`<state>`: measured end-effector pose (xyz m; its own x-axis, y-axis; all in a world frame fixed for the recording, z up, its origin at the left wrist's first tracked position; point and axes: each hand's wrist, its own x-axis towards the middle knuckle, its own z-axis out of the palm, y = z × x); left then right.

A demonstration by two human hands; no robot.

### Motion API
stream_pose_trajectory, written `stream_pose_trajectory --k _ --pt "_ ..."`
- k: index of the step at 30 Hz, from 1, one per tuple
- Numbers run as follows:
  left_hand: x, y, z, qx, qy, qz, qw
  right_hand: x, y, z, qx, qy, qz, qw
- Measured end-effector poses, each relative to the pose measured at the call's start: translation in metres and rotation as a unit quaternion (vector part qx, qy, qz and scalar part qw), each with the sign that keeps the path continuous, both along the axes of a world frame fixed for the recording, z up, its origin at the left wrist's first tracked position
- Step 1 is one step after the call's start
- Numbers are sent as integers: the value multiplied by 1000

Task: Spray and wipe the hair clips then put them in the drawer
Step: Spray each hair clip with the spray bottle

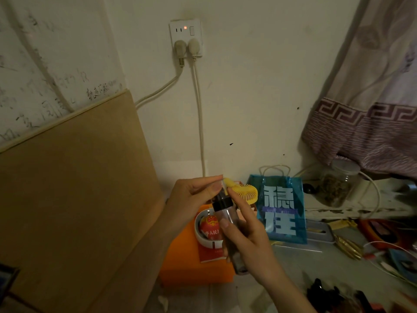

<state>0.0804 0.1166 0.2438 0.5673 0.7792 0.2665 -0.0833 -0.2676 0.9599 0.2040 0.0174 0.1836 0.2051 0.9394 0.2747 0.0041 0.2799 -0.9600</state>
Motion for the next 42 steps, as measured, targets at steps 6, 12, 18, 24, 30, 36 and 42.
stream_pose_trajectory --k 6,12,18,24,30,36,42 --pt "-3 4 5 1 26 -24 999 2 -3 -7 20 -60 9 998" --pt "-1 1 4 -15 5 -13 1000 4 -3 -5 8 -72 4 997" --pt "-2 -2 -8 -50 -22 29 998 2 -10 -8 -12 -85 8 996" --pt "-14 0 -27 -80 -10 55 995 3 -19 -20 -55 -75 -7 996" --pt "-22 -3 -60 -91 28 73 993 -2 -21 -42 -85 -53 -9 995" --pt "-33 -10 -101 -87 46 99 990 -8 -22 -70 -129 -75 -10 989" --pt "-44 -18 -153 -137 82 118 980 -15 -23 -101 -186 -113 -25 976"
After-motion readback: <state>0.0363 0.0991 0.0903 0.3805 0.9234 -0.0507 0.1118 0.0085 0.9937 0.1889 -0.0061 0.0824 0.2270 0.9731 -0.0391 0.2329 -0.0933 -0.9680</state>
